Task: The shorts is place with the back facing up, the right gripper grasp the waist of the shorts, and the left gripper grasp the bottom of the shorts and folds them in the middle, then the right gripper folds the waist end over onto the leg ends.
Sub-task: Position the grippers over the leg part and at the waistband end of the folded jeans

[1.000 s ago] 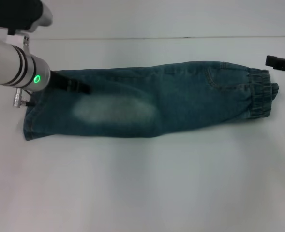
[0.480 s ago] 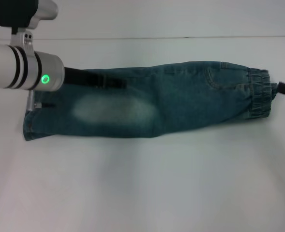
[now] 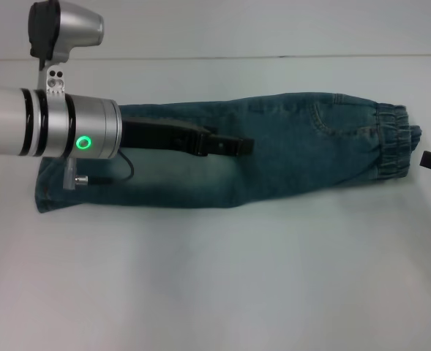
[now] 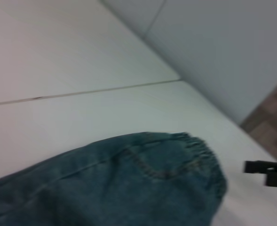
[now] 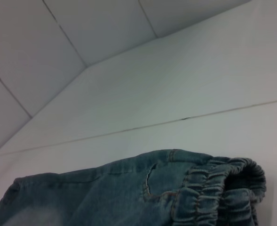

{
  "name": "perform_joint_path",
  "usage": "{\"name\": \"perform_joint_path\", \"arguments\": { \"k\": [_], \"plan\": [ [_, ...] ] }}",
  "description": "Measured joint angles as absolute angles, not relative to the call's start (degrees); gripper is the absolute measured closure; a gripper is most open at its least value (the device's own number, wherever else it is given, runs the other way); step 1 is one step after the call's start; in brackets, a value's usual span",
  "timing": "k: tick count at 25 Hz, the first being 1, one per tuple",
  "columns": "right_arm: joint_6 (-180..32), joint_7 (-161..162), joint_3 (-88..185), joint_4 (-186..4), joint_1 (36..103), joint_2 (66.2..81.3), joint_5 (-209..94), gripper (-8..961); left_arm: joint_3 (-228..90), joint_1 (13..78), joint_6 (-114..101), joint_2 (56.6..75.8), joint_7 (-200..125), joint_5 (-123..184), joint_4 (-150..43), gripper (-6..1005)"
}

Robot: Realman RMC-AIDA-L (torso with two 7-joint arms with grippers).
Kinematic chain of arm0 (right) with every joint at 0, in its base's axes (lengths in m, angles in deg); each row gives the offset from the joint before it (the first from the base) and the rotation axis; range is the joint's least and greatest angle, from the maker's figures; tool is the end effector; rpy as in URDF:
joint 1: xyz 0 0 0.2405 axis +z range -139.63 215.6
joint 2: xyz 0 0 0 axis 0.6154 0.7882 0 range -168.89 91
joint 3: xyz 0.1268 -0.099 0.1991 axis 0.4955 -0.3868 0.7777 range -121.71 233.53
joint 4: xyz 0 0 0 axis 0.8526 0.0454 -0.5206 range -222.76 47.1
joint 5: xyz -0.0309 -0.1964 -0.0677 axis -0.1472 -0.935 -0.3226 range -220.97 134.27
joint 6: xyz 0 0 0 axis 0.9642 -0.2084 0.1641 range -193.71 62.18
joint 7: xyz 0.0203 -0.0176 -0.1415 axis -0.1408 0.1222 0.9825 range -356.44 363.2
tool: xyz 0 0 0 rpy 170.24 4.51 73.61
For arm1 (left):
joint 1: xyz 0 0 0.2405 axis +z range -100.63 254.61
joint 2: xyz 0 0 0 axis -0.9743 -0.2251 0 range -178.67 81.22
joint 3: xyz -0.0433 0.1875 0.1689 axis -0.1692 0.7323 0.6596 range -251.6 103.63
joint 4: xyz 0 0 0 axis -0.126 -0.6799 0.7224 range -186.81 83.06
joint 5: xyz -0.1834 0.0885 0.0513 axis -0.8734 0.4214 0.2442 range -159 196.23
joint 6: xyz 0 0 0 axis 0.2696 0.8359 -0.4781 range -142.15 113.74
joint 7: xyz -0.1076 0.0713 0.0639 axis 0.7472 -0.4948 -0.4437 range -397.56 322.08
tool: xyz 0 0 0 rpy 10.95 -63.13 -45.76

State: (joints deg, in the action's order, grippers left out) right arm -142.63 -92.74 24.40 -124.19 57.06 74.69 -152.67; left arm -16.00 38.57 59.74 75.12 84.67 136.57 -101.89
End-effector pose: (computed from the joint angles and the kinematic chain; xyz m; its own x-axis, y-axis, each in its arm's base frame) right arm 0.3678 0.3055 0.0684 0.4338 -0.5816 -0.6882 -0.8911 -0.3899 -0.2322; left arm -0.1736 0.3825 -0.0394 0.6478 0.6594 0.3815 0.7260 -0.6860 -0.0471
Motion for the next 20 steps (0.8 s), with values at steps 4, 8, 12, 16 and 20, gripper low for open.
{"name": "perform_joint_path", "arguments": {
  "k": [4,8,12,16,20],
  "plan": [
    [-143.1,-93.1,24.2,-123.4,58.0,73.83,-153.7,54,-17.6,38.1,61.4,74.89,81.5,134.6,-98.5,108],
    [-143.3,-93.3,24.2,-121.5,59.9,72.77,-155.4,55,-17.3,37.4,62.2,75.01,79.7,134.4,-96.5,108],
    [-142.8,-93.6,24.3,-119.7,62.0,72.01,-158.0,57,-17.1,36.4,62.4,75.15,78.6,133.5,-94.5,109],
    [-142.3,-94.0,24.2,-119.4,62.9,71.83,-158.9,58,-17.1,35.6,62.3,75.17,78.2,132.9,-93.9,109],
    [-140.6,-94.5,24.2,-119.4,62.9,71.81,-159.1,57,-17.0,34.9,62.5,75.23,77.6,132.8,-93.6,109]
  ]
}}
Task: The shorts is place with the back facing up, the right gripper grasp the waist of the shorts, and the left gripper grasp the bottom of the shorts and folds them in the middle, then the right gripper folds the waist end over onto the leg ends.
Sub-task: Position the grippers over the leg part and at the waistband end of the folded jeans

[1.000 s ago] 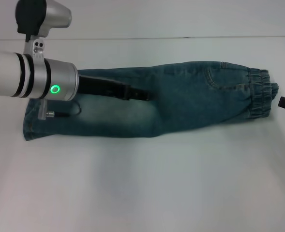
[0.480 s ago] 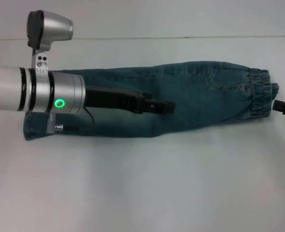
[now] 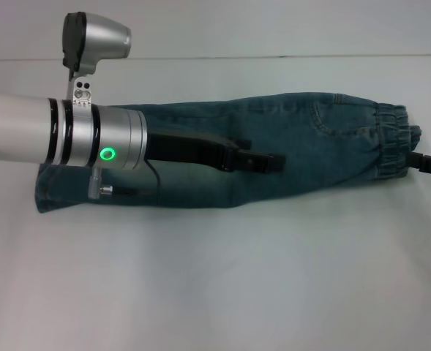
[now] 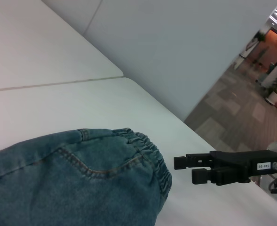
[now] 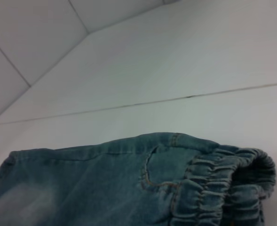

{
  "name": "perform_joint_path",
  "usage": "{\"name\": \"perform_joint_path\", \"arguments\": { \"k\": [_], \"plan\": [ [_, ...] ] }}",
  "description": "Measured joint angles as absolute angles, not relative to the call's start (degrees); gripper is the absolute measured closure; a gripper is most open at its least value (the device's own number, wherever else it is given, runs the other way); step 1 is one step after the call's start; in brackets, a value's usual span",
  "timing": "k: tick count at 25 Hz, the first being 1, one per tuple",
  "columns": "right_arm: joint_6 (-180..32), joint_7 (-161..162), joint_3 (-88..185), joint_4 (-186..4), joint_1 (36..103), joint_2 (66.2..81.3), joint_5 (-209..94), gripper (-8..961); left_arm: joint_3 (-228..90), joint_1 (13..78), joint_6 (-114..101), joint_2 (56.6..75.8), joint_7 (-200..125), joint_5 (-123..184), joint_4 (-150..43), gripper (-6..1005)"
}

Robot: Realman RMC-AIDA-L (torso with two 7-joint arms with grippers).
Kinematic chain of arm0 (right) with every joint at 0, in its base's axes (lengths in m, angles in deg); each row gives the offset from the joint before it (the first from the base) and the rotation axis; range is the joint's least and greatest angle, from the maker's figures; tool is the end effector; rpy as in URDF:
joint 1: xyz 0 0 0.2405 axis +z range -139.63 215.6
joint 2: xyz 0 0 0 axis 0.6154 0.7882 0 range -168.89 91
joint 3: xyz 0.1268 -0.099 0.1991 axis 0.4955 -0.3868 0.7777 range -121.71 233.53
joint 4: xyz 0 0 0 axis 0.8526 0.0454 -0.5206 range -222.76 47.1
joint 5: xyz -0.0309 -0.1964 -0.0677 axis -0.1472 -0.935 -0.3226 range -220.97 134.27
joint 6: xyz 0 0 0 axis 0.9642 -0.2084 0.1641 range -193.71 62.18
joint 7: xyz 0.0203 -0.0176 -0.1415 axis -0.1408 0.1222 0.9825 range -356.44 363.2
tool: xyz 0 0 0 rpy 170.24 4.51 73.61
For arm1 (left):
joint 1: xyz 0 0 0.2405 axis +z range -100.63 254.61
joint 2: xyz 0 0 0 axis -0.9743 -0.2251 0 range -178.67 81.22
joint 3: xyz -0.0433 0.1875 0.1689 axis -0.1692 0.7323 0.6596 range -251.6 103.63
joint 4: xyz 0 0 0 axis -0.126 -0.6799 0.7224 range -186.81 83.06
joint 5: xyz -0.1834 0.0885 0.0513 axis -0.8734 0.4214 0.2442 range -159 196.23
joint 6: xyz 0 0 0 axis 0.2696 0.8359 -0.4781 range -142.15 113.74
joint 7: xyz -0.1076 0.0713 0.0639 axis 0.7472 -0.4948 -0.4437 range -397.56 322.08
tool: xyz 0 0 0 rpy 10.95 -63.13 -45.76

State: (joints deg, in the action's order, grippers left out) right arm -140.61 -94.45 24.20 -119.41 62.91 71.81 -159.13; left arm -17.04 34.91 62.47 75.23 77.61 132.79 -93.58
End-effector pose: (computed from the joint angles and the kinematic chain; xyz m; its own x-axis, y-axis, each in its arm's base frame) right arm 0.3609 0.3305 0.0645 0.4747 -0.6416 -0.6026 -0.8751 -0.4176 -0.2447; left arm -0.1618 0.3744 -0.0603 0.6722 0.6411 0.3705 0.6698 -0.7397 0.0647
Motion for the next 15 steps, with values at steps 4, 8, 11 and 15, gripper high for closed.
{"name": "perform_joint_path", "arguments": {
  "k": [4,8,11,15],
  "plan": [
    [-139.7,-94.2,24.2,-119.4,62.9,71.99,-159.3,59,-17.0,33.9,61.6,75.28,76.9,132.4,-92.0,109],
    [-139.1,-93.6,23.9,-119.3,63.5,72.15,-159.4,61,-17.0,33.5,60.4,75.28,76.5,132.3,-91.6,108],
    [-138.5,-93.5,22.8,-119.2,64.1,72.26,-159.4,62,-17.1,33.3,59.8,75.28,76.3,132.3,-91.1,108],
    [-137.6,-93.5,21.4,-119.1,64.6,72.35,-159.4,70,-17.1,33.2,59.5,75.28,76.4,132.3,-90.8,108]
  ]
}}
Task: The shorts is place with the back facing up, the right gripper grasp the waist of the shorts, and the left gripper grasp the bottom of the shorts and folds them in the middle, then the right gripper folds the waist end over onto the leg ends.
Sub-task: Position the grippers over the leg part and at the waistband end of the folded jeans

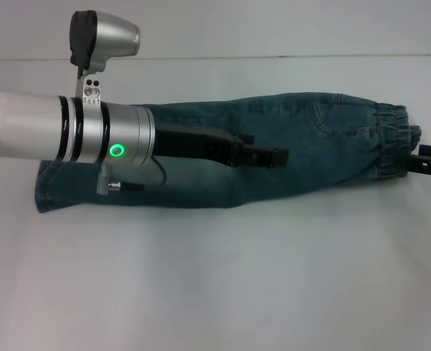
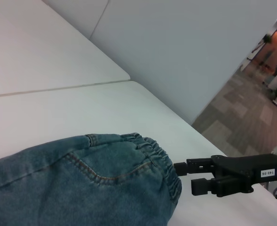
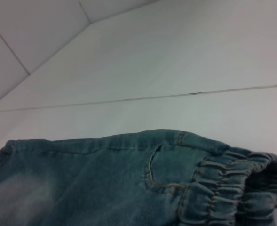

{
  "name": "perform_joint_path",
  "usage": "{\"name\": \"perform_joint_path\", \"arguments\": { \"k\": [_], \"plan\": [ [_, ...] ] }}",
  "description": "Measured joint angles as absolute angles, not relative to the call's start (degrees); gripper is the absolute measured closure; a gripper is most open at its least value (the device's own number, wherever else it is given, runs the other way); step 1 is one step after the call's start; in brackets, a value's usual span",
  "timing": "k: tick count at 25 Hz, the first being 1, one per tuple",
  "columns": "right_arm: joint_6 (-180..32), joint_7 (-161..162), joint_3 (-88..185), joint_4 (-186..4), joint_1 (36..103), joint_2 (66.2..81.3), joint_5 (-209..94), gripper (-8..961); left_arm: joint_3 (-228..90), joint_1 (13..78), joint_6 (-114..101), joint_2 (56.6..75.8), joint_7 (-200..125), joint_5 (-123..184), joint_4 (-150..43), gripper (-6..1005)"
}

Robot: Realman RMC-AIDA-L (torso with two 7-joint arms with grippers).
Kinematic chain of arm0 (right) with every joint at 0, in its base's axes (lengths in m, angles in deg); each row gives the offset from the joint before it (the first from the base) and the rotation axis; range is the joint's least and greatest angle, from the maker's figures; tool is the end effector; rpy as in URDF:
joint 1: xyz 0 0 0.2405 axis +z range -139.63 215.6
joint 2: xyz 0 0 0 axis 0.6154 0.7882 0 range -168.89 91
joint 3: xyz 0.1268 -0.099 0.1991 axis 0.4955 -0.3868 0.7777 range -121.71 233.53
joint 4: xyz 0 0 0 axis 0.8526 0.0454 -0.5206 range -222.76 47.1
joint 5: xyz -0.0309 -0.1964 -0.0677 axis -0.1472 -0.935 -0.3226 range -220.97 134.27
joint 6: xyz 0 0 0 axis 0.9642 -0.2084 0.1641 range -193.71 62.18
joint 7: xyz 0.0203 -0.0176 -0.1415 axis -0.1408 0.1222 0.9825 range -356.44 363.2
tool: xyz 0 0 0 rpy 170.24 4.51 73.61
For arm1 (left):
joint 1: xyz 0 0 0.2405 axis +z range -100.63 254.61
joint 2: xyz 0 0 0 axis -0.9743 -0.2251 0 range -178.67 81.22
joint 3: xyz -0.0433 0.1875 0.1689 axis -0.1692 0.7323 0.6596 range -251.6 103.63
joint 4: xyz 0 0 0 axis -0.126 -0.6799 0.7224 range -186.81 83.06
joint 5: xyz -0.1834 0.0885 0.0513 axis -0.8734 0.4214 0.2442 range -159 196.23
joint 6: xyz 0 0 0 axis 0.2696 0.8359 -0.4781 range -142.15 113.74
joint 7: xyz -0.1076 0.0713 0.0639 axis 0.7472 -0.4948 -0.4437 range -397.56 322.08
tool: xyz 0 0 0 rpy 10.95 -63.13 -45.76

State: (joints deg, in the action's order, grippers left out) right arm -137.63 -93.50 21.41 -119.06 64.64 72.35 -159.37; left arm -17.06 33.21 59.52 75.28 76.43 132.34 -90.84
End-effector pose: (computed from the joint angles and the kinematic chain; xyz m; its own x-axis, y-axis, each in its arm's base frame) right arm 0.3535 0.3421 0.0543 0.5225 -0.6382 -0.5654 -0.8494 -0.4470 -0.2804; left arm -0.1590 0.3806 -0.0674 0.6716 0.6367 0.3789 0.6735 -0.7378 0.0461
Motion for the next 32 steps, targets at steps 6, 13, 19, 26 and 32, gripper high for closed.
{"name": "perform_joint_path", "arguments": {
  "k": [6,13,19,26,32],
  "plan": [
    [-137.6,-93.4,19.9,-119.0,65.2,72.34,-159.4,72,-17.4,33.2,59.5,75.28,76.6,132.3,-90.3,108],
    [-137.8,-93.6,19.4,-119.4,65.8,72.19,-159.4,72,-17.5,33.5,58.7,75.28,76.8,132.3,-90.1,109],
    [-137.7,-94.0,19.9,-119.0,65.6,72.14,-159.4,72,-18.7,33.8,57.1,75.20,77.4,132.3,-90.3,109],
    [-138.0,-96.3,20.5,-119.0,65.1,72.10,-159.1,72,-19.6,33.5,57.1,75.06,77.8,132.3,-90.6,108],
    [-138.0,-98.2,21.0,-119.0,64.9,72.02,-159.1,72,-19.6,33.3,57.0,74.97,77.8,132.3,-90.7,108]
  ]
}}
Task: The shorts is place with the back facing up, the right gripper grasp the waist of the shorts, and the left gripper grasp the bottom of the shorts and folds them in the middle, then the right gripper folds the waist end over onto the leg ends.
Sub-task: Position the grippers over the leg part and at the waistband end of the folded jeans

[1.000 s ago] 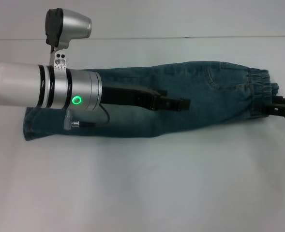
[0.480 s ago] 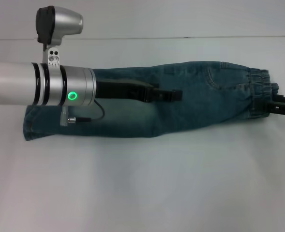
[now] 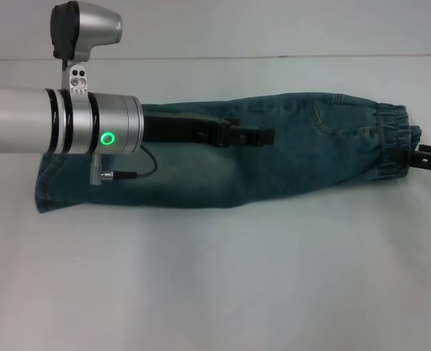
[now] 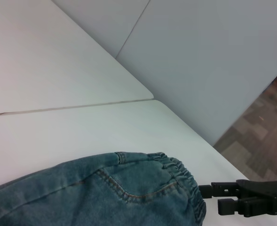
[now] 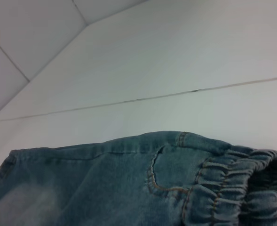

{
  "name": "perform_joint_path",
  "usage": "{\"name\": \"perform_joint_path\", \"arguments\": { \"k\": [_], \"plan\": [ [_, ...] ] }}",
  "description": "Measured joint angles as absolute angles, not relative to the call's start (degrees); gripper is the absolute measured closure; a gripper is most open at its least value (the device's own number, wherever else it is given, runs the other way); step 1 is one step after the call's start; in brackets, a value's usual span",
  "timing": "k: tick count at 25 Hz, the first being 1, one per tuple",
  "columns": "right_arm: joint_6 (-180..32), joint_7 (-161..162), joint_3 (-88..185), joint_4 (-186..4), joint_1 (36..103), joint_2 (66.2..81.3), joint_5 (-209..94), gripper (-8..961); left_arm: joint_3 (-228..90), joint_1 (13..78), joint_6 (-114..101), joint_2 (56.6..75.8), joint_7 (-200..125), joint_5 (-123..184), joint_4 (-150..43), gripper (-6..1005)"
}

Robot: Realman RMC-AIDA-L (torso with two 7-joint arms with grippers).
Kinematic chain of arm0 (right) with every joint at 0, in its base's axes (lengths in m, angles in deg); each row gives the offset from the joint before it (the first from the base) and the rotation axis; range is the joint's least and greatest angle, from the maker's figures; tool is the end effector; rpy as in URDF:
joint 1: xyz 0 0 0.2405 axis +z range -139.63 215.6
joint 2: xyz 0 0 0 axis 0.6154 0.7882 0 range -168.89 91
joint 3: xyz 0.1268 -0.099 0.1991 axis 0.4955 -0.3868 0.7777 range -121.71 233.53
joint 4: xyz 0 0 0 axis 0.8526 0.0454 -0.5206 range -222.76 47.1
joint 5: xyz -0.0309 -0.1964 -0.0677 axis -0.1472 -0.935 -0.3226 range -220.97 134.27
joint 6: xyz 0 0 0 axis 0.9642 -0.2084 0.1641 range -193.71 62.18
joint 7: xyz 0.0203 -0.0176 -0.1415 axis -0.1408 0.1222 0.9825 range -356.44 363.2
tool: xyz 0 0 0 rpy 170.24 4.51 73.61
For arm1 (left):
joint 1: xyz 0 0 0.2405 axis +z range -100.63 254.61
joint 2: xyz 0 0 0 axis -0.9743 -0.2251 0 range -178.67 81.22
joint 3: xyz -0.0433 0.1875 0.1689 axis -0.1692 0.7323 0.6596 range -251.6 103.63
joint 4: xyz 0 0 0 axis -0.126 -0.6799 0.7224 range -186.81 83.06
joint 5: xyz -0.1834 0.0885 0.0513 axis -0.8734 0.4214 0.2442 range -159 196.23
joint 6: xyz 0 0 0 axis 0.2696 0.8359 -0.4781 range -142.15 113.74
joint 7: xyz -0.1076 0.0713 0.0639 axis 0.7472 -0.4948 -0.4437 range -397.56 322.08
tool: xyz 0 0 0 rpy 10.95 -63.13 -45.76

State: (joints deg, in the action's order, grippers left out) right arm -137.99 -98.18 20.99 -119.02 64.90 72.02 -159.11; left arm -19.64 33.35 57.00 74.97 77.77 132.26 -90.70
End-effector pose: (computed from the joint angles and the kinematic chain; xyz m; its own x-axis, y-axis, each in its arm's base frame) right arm 0.3515 0.3438 0.0558 0.4591 -0.6704 -0.5829 -0.8848 -0.4038 -0.2324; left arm -0.1655 0.3911 -0.0585 0.6211 0.6557 0.4293 0.7212 -0.6926 0.0144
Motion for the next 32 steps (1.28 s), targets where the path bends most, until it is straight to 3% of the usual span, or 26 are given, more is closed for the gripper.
{"name": "perform_joint_path", "arguments": {
  "k": [32],
  "plan": [
    [-142.4,-99.4,26.4,-117.5,64.2,72.53,-159.2,71,-19.2,33.3,56.8,75.10,77.0,132.2,-90.7,108]
  ]
}}
